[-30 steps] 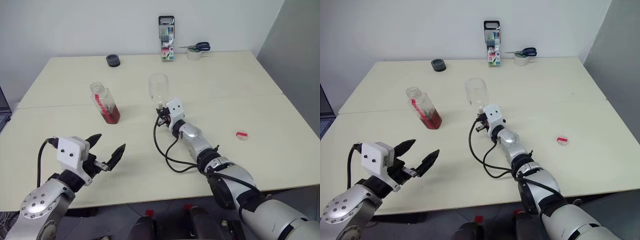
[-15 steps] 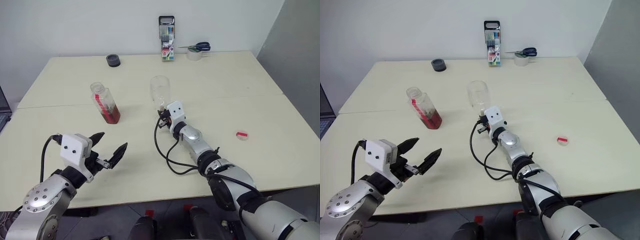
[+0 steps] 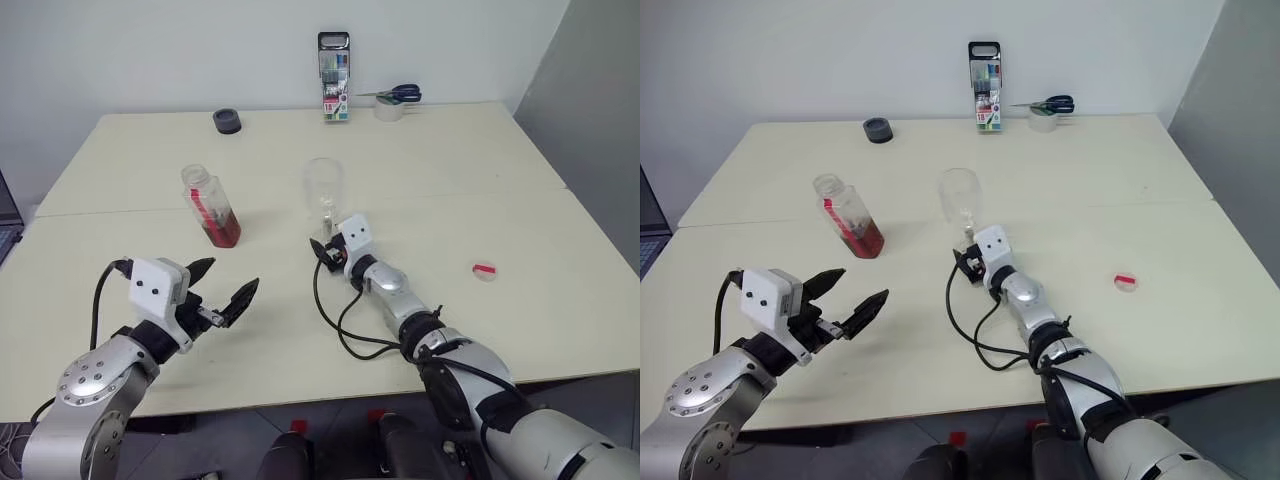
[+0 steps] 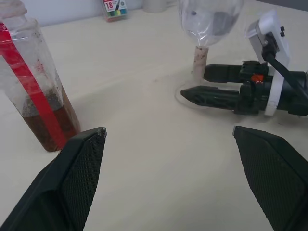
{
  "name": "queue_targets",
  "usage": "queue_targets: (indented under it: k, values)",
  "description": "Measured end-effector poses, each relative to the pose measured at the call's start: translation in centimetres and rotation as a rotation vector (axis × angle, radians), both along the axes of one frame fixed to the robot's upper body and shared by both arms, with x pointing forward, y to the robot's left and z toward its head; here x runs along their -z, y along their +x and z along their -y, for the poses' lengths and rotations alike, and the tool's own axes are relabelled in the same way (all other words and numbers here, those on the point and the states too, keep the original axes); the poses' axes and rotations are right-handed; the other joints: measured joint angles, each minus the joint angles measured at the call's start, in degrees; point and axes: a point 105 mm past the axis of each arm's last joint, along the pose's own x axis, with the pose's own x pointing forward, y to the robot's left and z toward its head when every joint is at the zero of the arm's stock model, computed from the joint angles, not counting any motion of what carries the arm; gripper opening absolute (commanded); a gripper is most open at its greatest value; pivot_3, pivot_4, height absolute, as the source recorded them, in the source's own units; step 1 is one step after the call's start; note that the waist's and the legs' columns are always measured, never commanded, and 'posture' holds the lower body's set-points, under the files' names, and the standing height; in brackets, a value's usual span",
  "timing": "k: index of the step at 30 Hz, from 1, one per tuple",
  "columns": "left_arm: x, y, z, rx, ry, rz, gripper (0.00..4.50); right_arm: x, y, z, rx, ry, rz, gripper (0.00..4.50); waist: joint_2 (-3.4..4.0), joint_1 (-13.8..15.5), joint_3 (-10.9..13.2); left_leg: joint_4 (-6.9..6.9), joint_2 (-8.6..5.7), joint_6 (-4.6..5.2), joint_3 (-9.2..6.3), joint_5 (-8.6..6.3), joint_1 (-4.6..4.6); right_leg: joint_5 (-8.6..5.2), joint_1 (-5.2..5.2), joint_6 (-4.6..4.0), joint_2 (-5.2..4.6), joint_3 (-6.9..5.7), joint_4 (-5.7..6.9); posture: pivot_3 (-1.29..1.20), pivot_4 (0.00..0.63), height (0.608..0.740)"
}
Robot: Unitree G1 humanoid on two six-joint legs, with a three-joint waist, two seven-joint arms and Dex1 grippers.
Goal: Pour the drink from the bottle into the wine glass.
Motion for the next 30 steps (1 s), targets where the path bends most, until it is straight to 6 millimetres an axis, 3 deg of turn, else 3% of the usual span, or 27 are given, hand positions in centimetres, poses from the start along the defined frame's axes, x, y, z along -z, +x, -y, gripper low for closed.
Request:
queue_targets:
  k: [5,9,12,17,21,30]
  values:
    - [0.4,0.7,-1.1,-0.068,-0.010,0.006,4.50,0.1,-1.2,6.0,0.004,-0.012,0.071,3.72,0.00,0.71,0.00,0.03,-0.01,0.08,-0.07,-0.05,0.01,0.00,0.13,0.01,-0.03,-0.05,-0.10,0.00,0.150,0.740]
    - [0.3,1.7,-1.6,-0.126,-0.037,0.035,4.50,-1.9,-3.4,9.2,-0.048,-0.044,0.100,3.72,0.02,0.84,0.01,0.02,0.02,0.18,-0.10,-0.10,0.03,0.00,0.11,0.02,-0.06,-0.06,-0.04,0.00,0.150,0.740]
    - [0.6,2.8,-1.7,-0.179,-0.051,0.059,4.50,-4.7,-5.8,10.8,-0.156,-0.114,0.119,3.72,0.03,1.00,0.01,0.03,0.03,0.20,-0.09,-0.12,0.08,0.00,0.15,0.02,-0.05,-0.06,-0.05,0.00,0.150,0.740]
    - [1.8,4.4,-2.5,-0.275,-0.040,0.062,4.50,-7.5,-9.9,11.6,-0.351,-0.195,0.055,3.72,0.00,1.55,0.01,0.04,0.02,0.21,-0.15,-0.12,0.10,0.00,0.23,0.02,-0.04,-0.14,-0.12,0.00,0.150,0.740]
    - [1.2,5.7,-3.1,-0.325,-0.051,0.098,4.50,-9.6,-12.7,11.6,-0.469,-0.197,-0.010,3.72,-0.04,1.88,0.01,0.07,-0.01,0.22,-0.21,-0.13,0.10,0.00,0.33,0.03,-0.05,-0.19,-0.19,0.00,0.150,0.740]
    - [1.0,6.8,-4.1,-0.369,-0.058,0.110,4.50,-12.0,-14.0,10.3,-0.485,-0.119,-0.051,3.72,-0.08,2.06,0.01,0.09,-0.02,0.21,-0.24,-0.12,0.06,0.00,0.32,0.03,-0.05,-0.24,-0.20,0.00,0.150,0.740]
